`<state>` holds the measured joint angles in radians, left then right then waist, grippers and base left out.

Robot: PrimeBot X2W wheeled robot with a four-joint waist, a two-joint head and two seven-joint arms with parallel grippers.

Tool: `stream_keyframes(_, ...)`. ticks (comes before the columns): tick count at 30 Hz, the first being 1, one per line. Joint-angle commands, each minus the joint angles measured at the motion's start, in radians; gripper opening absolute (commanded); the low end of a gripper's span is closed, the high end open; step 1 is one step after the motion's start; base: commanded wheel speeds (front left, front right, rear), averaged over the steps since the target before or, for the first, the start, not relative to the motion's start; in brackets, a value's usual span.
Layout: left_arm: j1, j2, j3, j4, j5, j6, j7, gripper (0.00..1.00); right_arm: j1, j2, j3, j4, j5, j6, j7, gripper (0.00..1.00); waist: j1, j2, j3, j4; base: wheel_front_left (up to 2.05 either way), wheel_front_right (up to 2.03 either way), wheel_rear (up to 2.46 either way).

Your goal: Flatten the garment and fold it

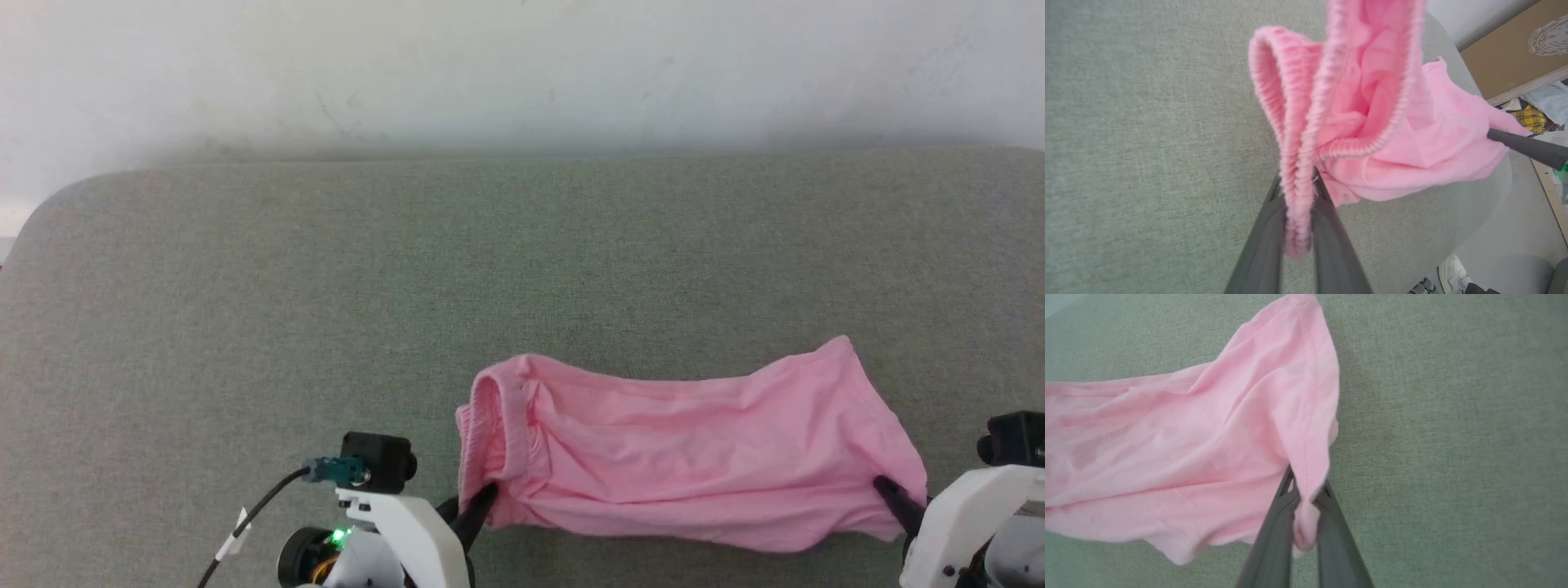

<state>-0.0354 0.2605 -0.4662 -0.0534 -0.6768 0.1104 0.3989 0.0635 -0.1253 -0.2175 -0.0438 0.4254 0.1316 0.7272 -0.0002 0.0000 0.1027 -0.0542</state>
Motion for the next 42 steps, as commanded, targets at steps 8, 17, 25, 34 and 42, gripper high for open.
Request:
stream_keyframes(8, 0.019, 0.040, 0.004, 0.068, -0.038, 0.024, 0.102, 0.00, 0.035, 0.038, -0.006, -0.007, -0.090, -0.001, -0.037, 0.00, 0.0002, 0.0000, 0.030, 0.008, 0.00, 0.00, 0.00)
stream_keyframes(17, -0.017, 0.026, -0.014, 0.172, -0.069, -0.006, 0.142, 0.00, -0.001, 0.014, 0.013, 0.132, -0.112, -0.001, -0.120, 0.32, 0.0002, 0.0000, 0.043, 0.028, 0.00, 0.00, 0.00)
stream_keyframes(25, -0.038, 0.041, 0.003, 0.129, 0.005, -0.032, -0.035, 1.00, -0.019, -0.028, 0.027, 0.086, -0.110, -0.001, -0.224, 1.00, 0.0002, 0.0000, -0.001, 0.045, 0.00, 0.00, 0.00)
stream_keyframes(34, -0.062, 0.078, 0.109, 0.017, 0.224, 0.010, -0.512, 1.00, 0.012, -0.116, 0.051, 0.013, -0.142, -0.001, -0.363, 1.00, 0.0002, 0.0000, -0.023, 0.084, 0.00, 0.00, 0.00)
stream_keyframes(42, -0.031, 0.071, 0.182, 0.011, 0.477, 0.119, -0.660, 1.00, 0.013, -0.096, 0.018, 0.111, -0.154, -0.001, -0.404, 1.00, 0.0002, 0.0000, -0.002, 0.117, 0.00, 0.00, 0.00)
